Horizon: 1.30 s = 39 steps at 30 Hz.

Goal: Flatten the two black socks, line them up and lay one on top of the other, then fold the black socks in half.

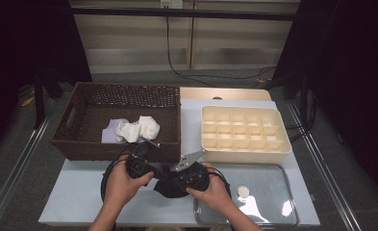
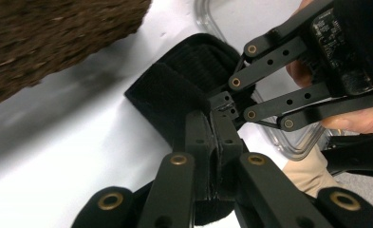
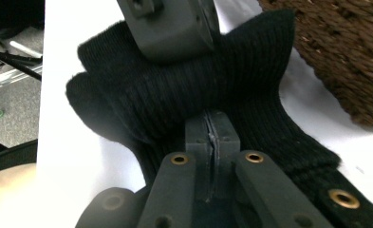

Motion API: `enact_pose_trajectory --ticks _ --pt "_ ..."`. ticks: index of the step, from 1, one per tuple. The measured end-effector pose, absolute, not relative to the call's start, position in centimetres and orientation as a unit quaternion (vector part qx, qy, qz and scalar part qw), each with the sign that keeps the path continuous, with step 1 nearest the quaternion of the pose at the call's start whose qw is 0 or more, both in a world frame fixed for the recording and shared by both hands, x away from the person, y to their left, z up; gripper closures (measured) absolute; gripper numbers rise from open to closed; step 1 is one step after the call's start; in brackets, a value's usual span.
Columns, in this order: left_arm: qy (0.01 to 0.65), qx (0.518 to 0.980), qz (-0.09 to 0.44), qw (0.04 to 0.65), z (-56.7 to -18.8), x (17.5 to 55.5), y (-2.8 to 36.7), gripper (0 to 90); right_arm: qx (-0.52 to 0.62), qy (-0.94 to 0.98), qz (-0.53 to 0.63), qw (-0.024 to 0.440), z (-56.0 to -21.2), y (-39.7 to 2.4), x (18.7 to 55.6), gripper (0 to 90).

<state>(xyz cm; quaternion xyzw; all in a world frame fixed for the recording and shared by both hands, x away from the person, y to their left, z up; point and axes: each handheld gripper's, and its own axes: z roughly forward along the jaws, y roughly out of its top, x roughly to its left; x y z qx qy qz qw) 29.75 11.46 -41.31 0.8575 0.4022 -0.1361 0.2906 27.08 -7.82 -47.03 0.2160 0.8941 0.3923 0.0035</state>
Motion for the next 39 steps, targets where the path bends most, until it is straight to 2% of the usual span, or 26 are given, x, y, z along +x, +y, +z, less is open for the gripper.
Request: enact_pose_trajectory --ticks 9,18,30,39 --pt "0.392 0.864 -0.134 0.288 -41.3 29.7 9.9 87.6 0.239 0.881 0.405 0.048 -44.0 -12.2 27.2 86.4" --pt "0.369 0.874 -0.141 0.283 -41.9 29.9 7.7 87.6 0.274 0.876 0.391 0.061 -45.2 -15.3 27.2 86.0" --pt "0.353 0.883 -0.132 0.281 -43.3 29.4 4.9 87.3 0.296 0.865 0.400 0.071 -44.9 -16.5 27.4 85.2" --pt "0.344 0.882 -0.120 0.299 -43.9 28.8 4.7 86.1 0.294 0.859 0.414 0.064 -44.4 -15.5 27.7 77.2"
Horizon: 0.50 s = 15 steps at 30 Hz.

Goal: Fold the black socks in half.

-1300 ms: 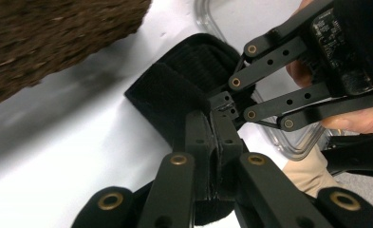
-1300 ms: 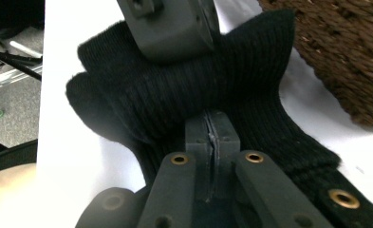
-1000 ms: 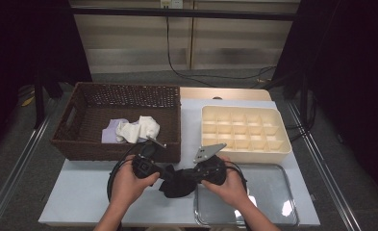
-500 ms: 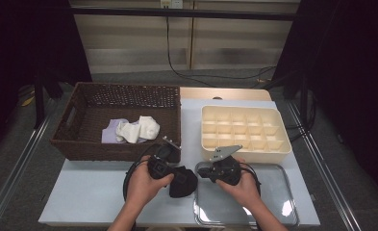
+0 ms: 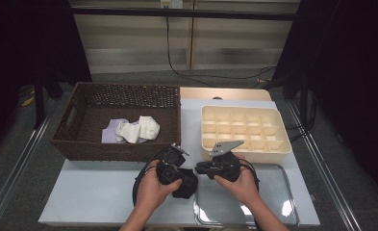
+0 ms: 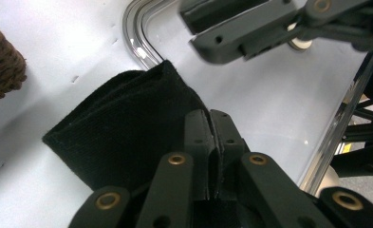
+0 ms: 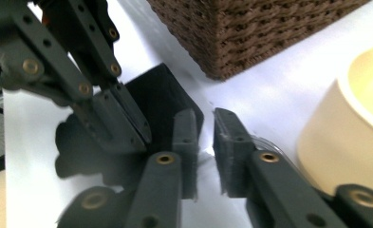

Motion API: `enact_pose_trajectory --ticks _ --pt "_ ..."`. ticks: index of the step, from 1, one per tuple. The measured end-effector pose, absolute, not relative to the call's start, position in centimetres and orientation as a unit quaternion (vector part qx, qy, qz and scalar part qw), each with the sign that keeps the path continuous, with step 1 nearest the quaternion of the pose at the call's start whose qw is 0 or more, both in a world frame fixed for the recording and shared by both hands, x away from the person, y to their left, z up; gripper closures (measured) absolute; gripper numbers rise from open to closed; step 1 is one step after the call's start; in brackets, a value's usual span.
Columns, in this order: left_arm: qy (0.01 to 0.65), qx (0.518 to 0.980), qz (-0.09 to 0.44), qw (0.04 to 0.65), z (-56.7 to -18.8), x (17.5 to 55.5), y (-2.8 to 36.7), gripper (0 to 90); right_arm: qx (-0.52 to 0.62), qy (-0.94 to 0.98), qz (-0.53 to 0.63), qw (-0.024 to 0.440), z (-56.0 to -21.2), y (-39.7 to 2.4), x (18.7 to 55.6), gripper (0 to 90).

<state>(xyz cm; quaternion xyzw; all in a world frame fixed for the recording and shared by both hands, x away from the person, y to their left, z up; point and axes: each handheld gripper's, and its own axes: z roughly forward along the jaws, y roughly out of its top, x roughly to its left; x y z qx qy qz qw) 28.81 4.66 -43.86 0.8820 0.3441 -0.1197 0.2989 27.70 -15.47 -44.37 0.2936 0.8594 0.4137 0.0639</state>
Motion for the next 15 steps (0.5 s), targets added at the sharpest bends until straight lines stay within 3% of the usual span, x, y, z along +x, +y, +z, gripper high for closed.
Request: enact_pose_trajectory --ticks 9,15 --pt "0.346 0.877 -0.112 0.314 -44.1 28.4 4.7 83.9 0.305 0.852 0.424 0.038 -44.7 -14.1 28.3 71.6" --pt "0.344 0.875 -0.114 0.321 -43.8 28.3 4.8 79.8 0.303 0.861 0.409 0.025 -45.9 -13.6 28.8 86.7"
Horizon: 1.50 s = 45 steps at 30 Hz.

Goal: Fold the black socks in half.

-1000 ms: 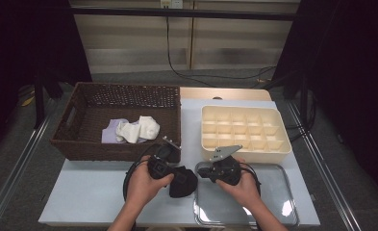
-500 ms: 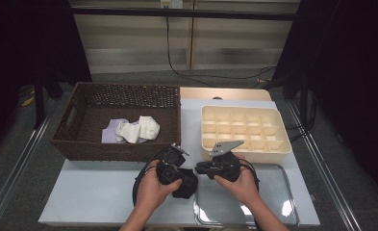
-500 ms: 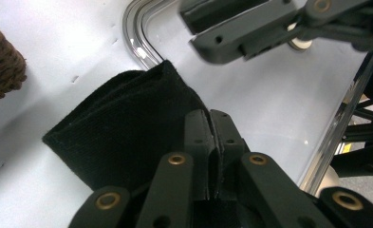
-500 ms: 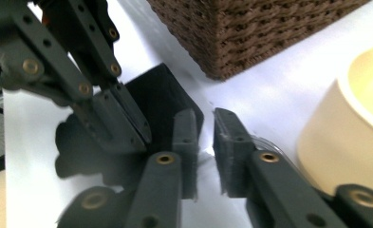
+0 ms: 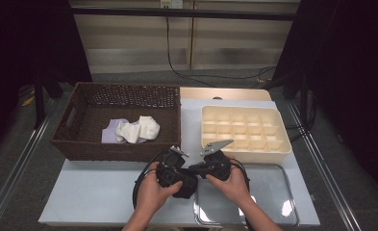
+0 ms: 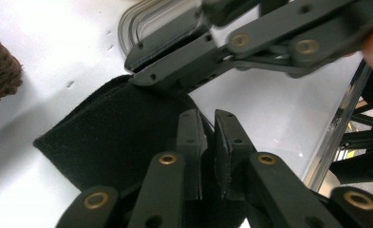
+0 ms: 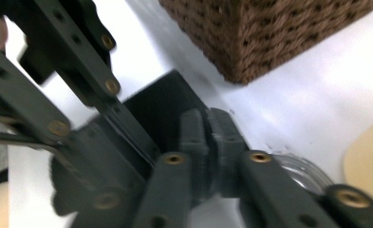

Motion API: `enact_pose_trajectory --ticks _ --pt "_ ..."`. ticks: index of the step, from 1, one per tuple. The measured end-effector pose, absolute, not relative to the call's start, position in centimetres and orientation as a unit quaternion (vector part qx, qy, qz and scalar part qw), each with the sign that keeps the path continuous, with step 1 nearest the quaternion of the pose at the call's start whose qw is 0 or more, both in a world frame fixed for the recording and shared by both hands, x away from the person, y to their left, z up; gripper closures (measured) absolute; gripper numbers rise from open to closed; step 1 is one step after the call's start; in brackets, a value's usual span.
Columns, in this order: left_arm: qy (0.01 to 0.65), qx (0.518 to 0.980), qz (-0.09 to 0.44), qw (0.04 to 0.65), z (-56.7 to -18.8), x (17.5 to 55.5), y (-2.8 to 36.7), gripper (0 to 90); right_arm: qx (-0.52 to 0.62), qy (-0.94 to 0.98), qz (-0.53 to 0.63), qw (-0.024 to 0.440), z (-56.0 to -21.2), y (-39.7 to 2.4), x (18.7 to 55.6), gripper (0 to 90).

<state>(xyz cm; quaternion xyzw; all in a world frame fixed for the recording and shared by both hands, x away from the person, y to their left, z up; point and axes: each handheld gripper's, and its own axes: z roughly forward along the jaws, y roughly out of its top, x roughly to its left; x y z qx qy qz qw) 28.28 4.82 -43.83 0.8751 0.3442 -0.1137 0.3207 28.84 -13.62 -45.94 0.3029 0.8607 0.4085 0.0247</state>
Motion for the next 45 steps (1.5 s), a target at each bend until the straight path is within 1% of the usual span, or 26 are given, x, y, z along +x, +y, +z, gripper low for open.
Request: enact_pose_trajectory --ticks 1,4,7,11,15,18,21,24,27,29,32,33,36,39,41,45 --pt "0.346 0.873 -0.114 0.324 -43.7 28.2 4.9 77.4 0.305 0.860 0.408 0.025 -46.1 -13.7 28.9 87.0" --pt "0.348 0.873 -0.097 0.328 -42.8 28.1 5.5 74.1 0.303 0.862 0.406 0.025 -46.2 -13.7 29.0 87.5" --pt "0.348 0.870 -0.091 0.337 -42.1 28.2 6.6 73.4 0.298 0.865 0.403 0.030 -46.2 -13.6 29.0 87.7" --pt "0.368 0.858 -0.075 0.350 -41.5 28.2 8.8 72.4 0.295 0.869 0.397 0.033 -46.2 -13.6 29.0 87.8" --pt "0.375 0.864 -0.065 0.331 -42.5 28.0 9.9 70.9 0.299 0.867 0.397 0.035 -46.3 -13.7 29.1 87.8" --pt "0.379 0.868 -0.062 0.315 -44.1 27.8 9.8 68.2 0.303 0.866 0.397 0.038 -46.3 -13.7 29.2 87.8" --pt "0.380 0.863 -0.068 0.326 -44.9 27.6 9.7 65.6 0.302 0.867 0.395 0.038 -46.4 -13.6 29.4 87.8" --pt "0.380 0.863 -0.066 0.325 -44.8 27.6 9.8 64.3 0.298 0.870 0.391 0.045 -46.4 -13.2 29.4 87.8" --pt "0.384 0.855 -0.064 0.344 -44.1 27.6 10.1 62.7 0.297 0.869 0.394 0.045 -46.3 -13.2 29.4 87.8" --pt "0.385 0.848 -0.060 0.359 -43.9 27.5 9.9 59.1 0.300 0.868 0.394 0.044 -46.3 -13.3 29.3 87.7" --pt "0.382 0.851 -0.050 0.356 -44.1 27.4 9.5 60.0 0.299 0.868 0.395 0.044 -46.3 -13.4 29.3 87.7" --pt "0.380 0.856 -0.047 0.347 -44.4 27.4 9.3 60.0 0.299 0.868 0.395 0.044 -46.3 -13.4 29.3 87.7" --pt "0.379 0.859 -0.049 0.340 -45.0 27.5 8.9 58.0 0.299 0.867 0.395 0.043 -46.3 -13.4 29.3 87.2" --pt "0.378 0.862 -0.043 0.334 -45.1 27.5 8.7 57.2 0.300 0.870 0.388 0.052 -46.1 -13.5 29.1 85.0" --pt "0.376 0.865 -0.040 0.331 -45.0 27.5 8.6 57.2 0.305 0.865 0.394 0.052 -45.9 -13.7 29.1 81.1" --pt "0.379 0.865 -0.035 0.328 -45.1 27.4 8.4 57.3 0.313 0.858 0.403 0.051 -44.9 -14.1 28.7 78.6"
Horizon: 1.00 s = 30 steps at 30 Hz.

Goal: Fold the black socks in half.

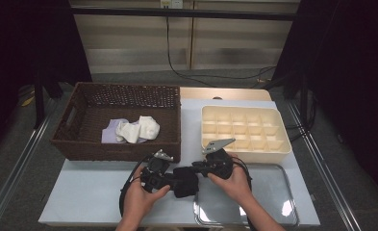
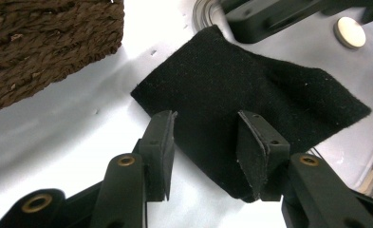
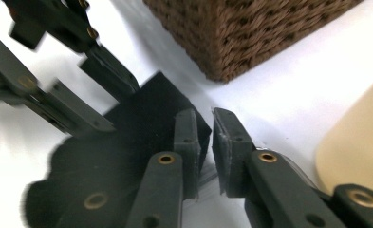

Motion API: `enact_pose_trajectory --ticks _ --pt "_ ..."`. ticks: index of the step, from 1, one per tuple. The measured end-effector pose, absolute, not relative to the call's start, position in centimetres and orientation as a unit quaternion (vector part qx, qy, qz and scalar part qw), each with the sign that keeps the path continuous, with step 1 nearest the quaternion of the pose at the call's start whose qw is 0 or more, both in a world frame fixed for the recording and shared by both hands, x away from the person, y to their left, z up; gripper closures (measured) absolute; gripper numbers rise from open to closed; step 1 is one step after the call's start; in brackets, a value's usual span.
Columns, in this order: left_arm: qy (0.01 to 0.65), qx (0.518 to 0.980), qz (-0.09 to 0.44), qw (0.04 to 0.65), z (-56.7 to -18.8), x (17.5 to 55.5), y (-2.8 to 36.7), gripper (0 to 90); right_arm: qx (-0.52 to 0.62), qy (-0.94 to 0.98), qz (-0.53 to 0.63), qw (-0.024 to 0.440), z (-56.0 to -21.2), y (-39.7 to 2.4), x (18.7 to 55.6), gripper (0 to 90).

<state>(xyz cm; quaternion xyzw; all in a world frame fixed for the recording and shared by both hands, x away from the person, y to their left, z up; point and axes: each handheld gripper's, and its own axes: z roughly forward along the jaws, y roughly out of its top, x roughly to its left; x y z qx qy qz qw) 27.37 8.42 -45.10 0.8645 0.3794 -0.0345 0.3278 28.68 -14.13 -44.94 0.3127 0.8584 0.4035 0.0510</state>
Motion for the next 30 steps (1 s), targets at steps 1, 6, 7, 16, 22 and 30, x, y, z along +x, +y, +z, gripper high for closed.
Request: enact_pose_trajectory --ticks 1,6,7,16,22,30 --pt "0.380 0.864 -0.034 0.328 -45.1 27.3 8.4 57.5 0.307 0.856 0.413 0.051 -44.4 -14.1 28.4 76.9" --pt "0.381 0.864 -0.031 0.327 -45.1 27.3 8.3 57.5 0.304 0.856 0.416 0.043 -43.4 -13.9 27.5 70.1" --pt "0.381 0.864 -0.031 0.328 -45.1 27.3 8.3 57.6 0.304 0.856 0.417 0.038 -43.6 -13.8 27.3 68.6" --pt "0.372 0.867 -0.025 0.329 -45.2 27.1 8.2 58.3 0.354 0.844 0.403 0.003 -46.4 -14.7 27.4 56.1" --pt "0.372 0.865 -0.029 0.336 -45.4 26.9 8.4 58.5 0.366 0.833 0.413 -0.023 -47.5 -15.0 27.7 55.9" --pt "0.371 0.865 -0.020 0.337 -45.4 26.6 8.3 59.4 0.396 0.811 0.425 -0.077 -48.1 -15.1 28.0 77.4"
